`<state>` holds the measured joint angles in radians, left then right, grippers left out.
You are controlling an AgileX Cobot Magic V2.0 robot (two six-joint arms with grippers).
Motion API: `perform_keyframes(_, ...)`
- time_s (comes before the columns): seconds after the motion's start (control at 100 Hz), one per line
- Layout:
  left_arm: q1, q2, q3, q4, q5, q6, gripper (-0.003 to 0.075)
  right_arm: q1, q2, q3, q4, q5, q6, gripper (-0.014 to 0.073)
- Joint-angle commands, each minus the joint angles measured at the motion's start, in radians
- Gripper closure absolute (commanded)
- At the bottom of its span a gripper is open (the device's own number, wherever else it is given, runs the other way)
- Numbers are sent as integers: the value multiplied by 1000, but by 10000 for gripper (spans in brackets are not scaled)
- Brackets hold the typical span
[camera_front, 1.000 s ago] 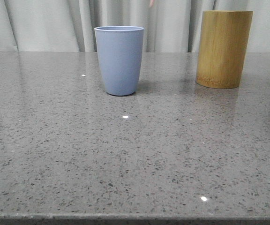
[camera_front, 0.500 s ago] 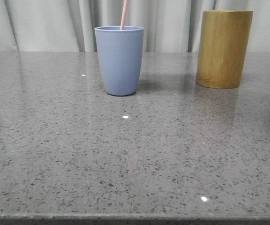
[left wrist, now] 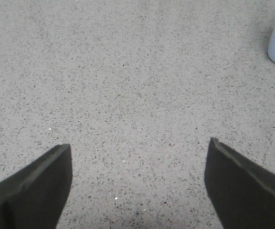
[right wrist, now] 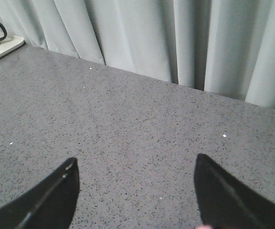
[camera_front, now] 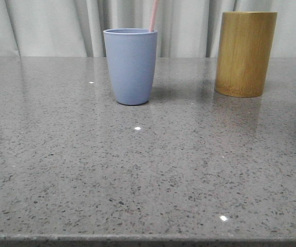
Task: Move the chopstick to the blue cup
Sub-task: 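Open the right gripper to release the chopstick into the blue cup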
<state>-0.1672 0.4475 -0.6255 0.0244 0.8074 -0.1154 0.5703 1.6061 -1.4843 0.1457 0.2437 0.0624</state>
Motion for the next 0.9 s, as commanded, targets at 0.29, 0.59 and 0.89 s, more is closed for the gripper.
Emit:
perform_keyframes(0.29,3,6,-27,-4,-73,-12,164,-95,-170,-34,0,-18,-3,64)
perform_keyframes(0.59,3,6,-27,-4,-73,-12,164,-309,-355,-12,-119,298,-4,64)
perform_keyframes(0.89,3,6,-27,-4,-79,-12,164,-383,-587,298,-237,312,-4,64)
